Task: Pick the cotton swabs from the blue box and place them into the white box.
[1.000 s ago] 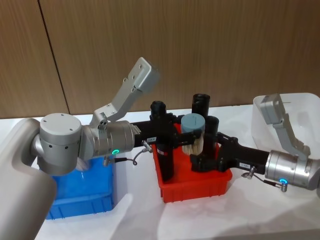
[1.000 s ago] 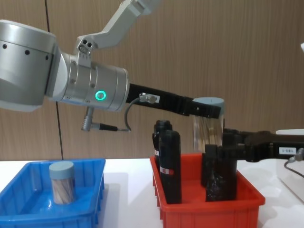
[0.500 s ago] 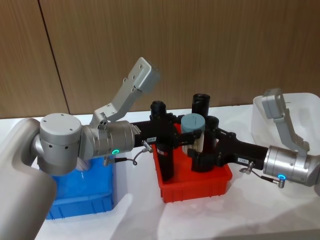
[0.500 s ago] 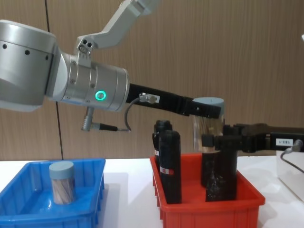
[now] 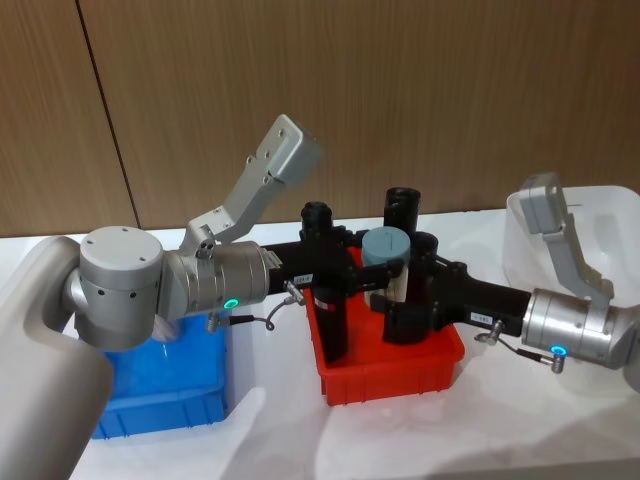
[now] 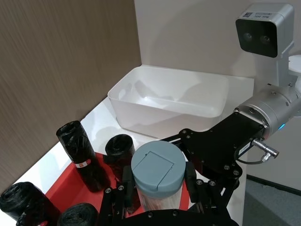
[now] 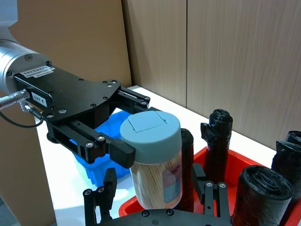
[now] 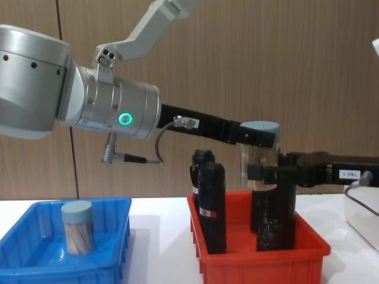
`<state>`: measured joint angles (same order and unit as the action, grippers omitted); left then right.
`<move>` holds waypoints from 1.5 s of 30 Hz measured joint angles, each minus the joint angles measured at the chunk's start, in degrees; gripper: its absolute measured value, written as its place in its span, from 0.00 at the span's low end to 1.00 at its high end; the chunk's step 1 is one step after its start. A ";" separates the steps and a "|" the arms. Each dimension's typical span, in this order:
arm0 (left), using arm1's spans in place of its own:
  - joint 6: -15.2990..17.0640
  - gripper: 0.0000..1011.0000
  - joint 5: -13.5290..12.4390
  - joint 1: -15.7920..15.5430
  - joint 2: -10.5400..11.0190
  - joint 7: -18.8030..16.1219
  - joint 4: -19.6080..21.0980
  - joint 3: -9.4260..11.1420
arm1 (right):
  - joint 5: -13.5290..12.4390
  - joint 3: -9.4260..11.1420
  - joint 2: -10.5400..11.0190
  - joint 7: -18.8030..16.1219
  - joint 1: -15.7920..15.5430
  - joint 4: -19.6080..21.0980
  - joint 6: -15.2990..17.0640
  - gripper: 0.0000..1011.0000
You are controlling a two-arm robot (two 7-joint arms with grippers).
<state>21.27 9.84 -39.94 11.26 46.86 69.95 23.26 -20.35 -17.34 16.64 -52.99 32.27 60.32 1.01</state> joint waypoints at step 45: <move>-0.01 0.65 0.04 0.00 0.00 0.11 0.01 0.00 | -0.87 -1.79 -0.28 -0.35 1.17 -1.69 -0.87 0.63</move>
<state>21.26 9.88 -39.94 11.26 46.97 69.96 23.26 -21.22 -19.12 16.35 -53.35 33.44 58.64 0.14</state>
